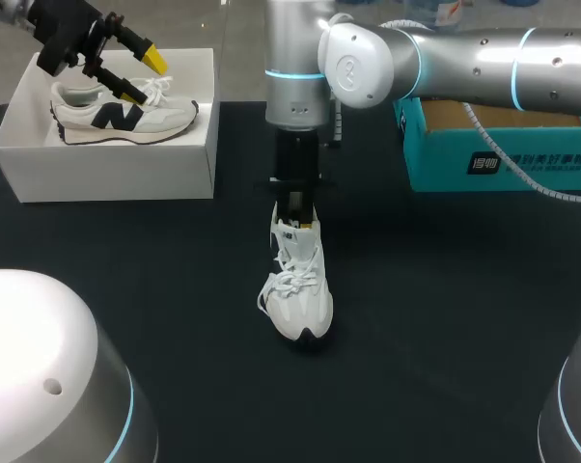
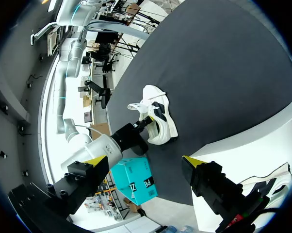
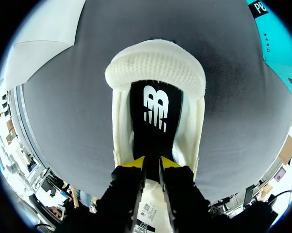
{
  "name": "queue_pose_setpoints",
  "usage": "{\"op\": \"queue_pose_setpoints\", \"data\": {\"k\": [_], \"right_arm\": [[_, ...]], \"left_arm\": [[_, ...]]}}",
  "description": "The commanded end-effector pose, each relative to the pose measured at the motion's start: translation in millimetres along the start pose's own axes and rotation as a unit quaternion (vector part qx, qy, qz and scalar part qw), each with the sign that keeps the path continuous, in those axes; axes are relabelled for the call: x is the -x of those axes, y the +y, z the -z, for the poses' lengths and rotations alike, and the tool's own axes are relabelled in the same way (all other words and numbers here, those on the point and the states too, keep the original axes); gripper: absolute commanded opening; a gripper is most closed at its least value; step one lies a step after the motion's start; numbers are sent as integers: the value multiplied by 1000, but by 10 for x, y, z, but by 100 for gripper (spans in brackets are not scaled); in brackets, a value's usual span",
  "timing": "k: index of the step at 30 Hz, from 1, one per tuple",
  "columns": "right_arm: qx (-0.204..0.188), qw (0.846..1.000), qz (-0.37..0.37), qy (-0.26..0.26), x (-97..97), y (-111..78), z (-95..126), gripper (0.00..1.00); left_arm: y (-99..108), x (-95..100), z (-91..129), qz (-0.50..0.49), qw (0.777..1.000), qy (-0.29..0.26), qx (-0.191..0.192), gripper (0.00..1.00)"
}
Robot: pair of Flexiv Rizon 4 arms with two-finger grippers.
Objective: Take the shoe out of the shoebox, open the shoe tongue, remove and reinsert the insole, then place the shoe into the shoebox
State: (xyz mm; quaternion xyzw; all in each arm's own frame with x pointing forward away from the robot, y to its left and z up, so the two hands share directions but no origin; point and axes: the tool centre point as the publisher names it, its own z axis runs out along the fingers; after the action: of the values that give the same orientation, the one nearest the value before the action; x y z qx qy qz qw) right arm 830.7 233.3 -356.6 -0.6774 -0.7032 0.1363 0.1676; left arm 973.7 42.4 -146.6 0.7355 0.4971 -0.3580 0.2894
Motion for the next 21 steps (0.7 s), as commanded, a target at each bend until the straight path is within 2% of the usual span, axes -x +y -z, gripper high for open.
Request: {"op": "queue_pose_setpoints", "data": {"k": [1,21], "right_arm": [[-1,1000,-3,0,12,-32,-16,100],[6,1000,-3,3,33,-248,27,100]], "left_arm": [[3,-5,6,-1,1000,1,-1,100],[3,-5,6,-1,1000,1,-1,100]]}}
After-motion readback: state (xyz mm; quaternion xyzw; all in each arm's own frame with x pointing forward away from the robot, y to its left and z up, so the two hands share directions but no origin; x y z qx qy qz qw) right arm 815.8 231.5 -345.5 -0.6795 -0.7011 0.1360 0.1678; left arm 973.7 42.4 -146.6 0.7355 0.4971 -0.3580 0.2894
